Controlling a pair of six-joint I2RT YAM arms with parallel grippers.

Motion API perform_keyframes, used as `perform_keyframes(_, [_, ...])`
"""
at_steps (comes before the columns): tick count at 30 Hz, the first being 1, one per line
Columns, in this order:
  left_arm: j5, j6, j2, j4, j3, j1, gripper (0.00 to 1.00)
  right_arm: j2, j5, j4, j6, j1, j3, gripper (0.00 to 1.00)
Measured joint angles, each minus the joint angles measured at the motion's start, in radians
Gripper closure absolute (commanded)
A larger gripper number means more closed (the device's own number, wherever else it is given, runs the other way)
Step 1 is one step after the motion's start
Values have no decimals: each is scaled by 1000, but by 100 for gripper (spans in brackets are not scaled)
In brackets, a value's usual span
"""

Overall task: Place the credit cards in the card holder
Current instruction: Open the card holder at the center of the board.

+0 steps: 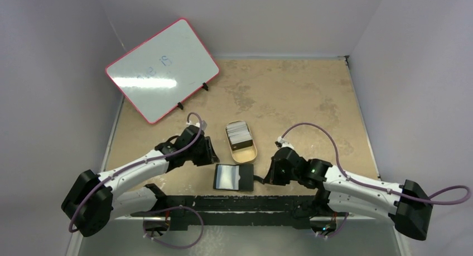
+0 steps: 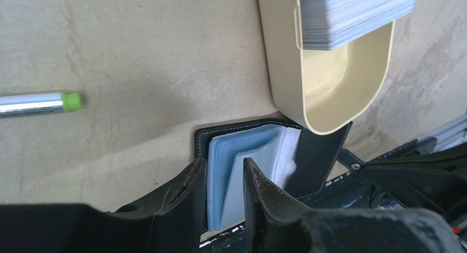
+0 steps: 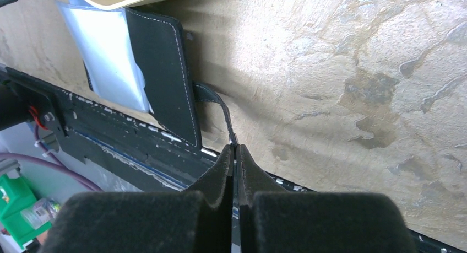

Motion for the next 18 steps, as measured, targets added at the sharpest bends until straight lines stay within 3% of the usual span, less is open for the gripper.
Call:
perform_keyframes(7, [90, -49, 1, 130, -70, 0, 55, 47, -1, 25, -1, 0, 0, 100])
perform_keyframes(18, [135, -75, 58, 251, -83, 0, 55, 45, 0, 34, -2, 0, 0, 100])
